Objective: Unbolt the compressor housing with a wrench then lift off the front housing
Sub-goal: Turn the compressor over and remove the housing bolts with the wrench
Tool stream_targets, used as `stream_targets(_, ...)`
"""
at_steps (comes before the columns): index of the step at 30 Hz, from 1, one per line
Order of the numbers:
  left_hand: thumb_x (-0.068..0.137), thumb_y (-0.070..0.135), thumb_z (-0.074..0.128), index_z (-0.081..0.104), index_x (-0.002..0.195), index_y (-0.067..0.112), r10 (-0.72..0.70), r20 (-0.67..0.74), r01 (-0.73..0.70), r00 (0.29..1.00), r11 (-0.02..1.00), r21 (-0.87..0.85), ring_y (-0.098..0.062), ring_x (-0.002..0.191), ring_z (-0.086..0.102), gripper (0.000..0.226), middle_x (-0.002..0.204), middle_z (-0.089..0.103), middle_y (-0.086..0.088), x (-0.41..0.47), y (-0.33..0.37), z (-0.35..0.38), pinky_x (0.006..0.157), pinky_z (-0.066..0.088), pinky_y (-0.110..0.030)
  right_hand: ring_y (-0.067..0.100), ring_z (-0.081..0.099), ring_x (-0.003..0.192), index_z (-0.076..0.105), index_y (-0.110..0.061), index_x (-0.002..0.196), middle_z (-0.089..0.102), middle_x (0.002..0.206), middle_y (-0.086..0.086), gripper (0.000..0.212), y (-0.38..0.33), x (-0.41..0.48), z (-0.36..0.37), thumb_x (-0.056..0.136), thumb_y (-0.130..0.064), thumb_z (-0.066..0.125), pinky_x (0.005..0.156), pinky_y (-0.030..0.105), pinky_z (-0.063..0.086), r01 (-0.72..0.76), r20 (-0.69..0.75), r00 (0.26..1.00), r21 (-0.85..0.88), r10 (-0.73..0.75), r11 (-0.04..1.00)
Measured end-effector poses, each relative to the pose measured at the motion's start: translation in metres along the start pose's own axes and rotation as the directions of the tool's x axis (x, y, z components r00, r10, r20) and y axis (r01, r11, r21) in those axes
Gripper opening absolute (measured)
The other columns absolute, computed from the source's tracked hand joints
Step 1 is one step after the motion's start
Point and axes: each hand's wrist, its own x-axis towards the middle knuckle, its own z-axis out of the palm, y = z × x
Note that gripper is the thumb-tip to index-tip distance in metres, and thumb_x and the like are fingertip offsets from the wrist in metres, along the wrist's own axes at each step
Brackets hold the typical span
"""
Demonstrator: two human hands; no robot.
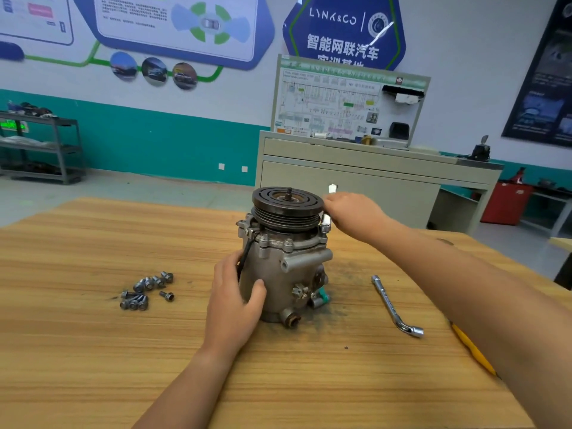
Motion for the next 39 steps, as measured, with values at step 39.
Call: stream_targets(39, 0.097, 0.012, 0.044, 0.059, 0.111, 0.010, 0.039, -0.043, -0.040, 0.998, 0.999, -0.001, -0.007, 0.064, 0.053, 0.021, 0.071, 0.057, 0.011, -0.004, 0.000, -0.006, 0.059, 0.035, -0.027, 0.028, 0.058, 0.092, 0.053, -0.008, 0.106, 0.063, 0.095, 0.007, 0.020, -0.007, -0.022, -0.017, 0.092, 0.001, 0.041, 0.075, 0.032, 0.038, -0.114, 0.065, 0.991, -0.110, 0.121, 0.987)
